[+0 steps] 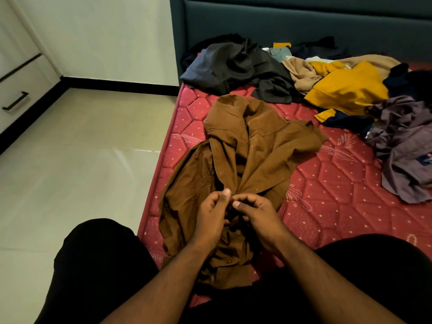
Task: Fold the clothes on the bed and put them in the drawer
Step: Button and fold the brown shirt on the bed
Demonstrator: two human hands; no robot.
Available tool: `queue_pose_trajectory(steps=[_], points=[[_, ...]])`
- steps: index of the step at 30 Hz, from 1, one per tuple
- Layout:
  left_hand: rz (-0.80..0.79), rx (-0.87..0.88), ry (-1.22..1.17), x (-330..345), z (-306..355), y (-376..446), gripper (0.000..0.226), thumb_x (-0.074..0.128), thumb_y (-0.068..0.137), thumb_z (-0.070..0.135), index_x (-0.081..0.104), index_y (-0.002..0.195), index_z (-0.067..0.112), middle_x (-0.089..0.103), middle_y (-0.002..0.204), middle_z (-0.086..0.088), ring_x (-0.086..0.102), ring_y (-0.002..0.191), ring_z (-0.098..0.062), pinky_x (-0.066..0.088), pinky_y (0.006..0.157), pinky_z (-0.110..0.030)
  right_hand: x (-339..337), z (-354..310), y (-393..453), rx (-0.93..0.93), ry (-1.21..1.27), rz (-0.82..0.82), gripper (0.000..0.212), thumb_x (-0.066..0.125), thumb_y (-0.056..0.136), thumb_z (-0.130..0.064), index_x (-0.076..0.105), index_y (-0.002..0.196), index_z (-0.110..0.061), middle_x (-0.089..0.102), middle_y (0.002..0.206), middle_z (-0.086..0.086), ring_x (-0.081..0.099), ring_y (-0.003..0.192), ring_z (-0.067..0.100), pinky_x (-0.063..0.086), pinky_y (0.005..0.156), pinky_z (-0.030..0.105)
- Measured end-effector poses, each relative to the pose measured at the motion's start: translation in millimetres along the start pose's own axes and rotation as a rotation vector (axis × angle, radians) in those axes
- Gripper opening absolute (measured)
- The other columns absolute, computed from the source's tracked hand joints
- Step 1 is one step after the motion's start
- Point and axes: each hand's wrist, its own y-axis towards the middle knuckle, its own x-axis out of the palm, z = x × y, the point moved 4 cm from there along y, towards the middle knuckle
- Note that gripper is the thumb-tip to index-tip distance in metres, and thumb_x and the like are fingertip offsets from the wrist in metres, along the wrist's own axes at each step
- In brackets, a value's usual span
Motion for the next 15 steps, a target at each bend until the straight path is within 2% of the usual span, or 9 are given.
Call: queue_pose_trajectory(steps=[2, 4, 5, 8, 9, 11, 12, 13, 15], points=[[-0.011, -0.020, 0.066, -1, -5, 3, 0.012, 0.054, 0.099, 0.018, 0.064, 0.105, 0.014, 0.069, 0.088, -0.008, 0.066, 0.077, -0.021, 0.054, 0.062, -0.031, -7, -2, 4, -0.113, -0.163, 0.011, 0.019, 0.056, 0.092, 0.002, 0.071, 0.104, -0.003, 0.071, 0.095, 0.014, 0.068, 0.078, 0.012, 0.053, 0.067, 0.027], [0.019, 0.000, 0.192, -5, -10, 4, 0.021, 0.048, 0.099, 0.008, 0.059, 0.116, 0.015, 0.067, 0.094, -0.005, 0.063, 0.081, -0.022, 0.053, 0.068, -0.036, -25, -11, 10, -0.403, -0.583, 0.169, 0.024, 0.061, 0.086, 0.006, 0.071, 0.104, -0.007, 0.064, 0.101, 0.002, 0.060, 0.089, -0.002, 0.047, 0.080, 0.020], [0.030, 0.066, 0.322, -7, -11, 5, 0.026, 0.045, 0.098, 0.005, 0.057, 0.119, 0.014, 0.066, 0.098, -0.003, 0.062, 0.087, -0.020, 0.052, 0.076, -0.037, -33, -15, 14, -0.511, -0.811, 0.226, 0.032, 0.062, 0.083, 0.005, 0.069, 0.109, -0.011, 0.058, 0.107, -0.001, 0.055, 0.095, -0.002, 0.045, 0.085, 0.019], [-0.098, 0.245, 0.618, 6, -10, -8, 0.034, 0.042, 0.090, 0.001, 0.051, 0.122, 0.009, 0.063, 0.103, -0.007, 0.061, 0.093, -0.021, 0.052, 0.084, -0.037, -50, -21, 25, -0.527, -1.404, 0.293, 0.045, 0.067, 0.081, -0.011, 0.062, 0.123, -0.025, 0.049, 0.130, 0.000, 0.043, 0.118, 0.021, 0.042, 0.098, 0.043], [-0.139, 0.228, 0.617, 12, -7, -14, 0.034, 0.043, 0.089, -0.001, 0.051, 0.120, 0.009, 0.062, 0.100, -0.007, 0.061, 0.091, -0.021, 0.052, 0.082, -0.037, -53, -29, 27, -0.570, -1.491, 0.323, 0.038, 0.068, 0.080, -0.016, 0.065, 0.117, -0.026, 0.049, 0.134, 0.002, 0.040, 0.124, 0.027, 0.038, 0.099, 0.050], [-0.137, 0.193, 0.576, 17, 2, -20, 0.033, 0.045, 0.085, -0.003, 0.055, 0.112, 0.013, 0.064, 0.094, -0.004, 0.062, 0.086, -0.021, 0.054, 0.079, -0.037, -54, -53, 30, -0.734, -1.593, 0.311, 0.023, 0.069, 0.077, -0.027, 0.066, 0.100, -0.024, 0.052, 0.135, 0.004, 0.039, 0.130, 0.031, 0.031, 0.100, 0.049], [-0.131, 0.191, 0.572, 15, 11, -20, 0.031, 0.046, 0.085, -0.002, 0.058, 0.107, 0.017, 0.066, 0.093, -0.002, 0.063, 0.085, -0.019, 0.055, 0.078, -0.038, -54, -67, 30, -0.790, -1.646, 0.242, 0.019, 0.067, 0.077, -0.029, 0.064, 0.094, -0.022, 0.057, 0.128, 0.004, 0.046, 0.127, 0.031, 0.029, 0.098, 0.043], [-0.163, 0.195, 0.640, 12, 22, -16, 0.028, 0.047, 0.087, 0.003, 0.059, 0.104, 0.021, 0.066, 0.093, 0.001, 0.064, 0.084, -0.017, 0.056, 0.077, -0.039, -55, -79, 31, -0.743, -1.662, 0.104, 0.015, 0.067, 0.080, -0.028, 0.062, 0.091, -0.018, 0.063, 0.113, 0.005, 0.056, 0.114, 0.029, 0.033, 0.091, 0.036], [-0.322, 0.206, 0.945, 4, 49, -8, 0.018, 0.054, 0.091, 0.021, 0.063, 0.105, 0.027, 0.067, 0.098, 0.004, 0.065, 0.087, -0.016, 0.056, 0.077, -0.037, -55, -99, 20, -0.353, -1.579, -0.192, 0.019, 0.068, 0.088, -0.029, 0.061, 0.079, -0.013, 0.061, 0.076, 0.001, 0.062, 0.075, 0.018, 0.038, 0.067, 0.029]])
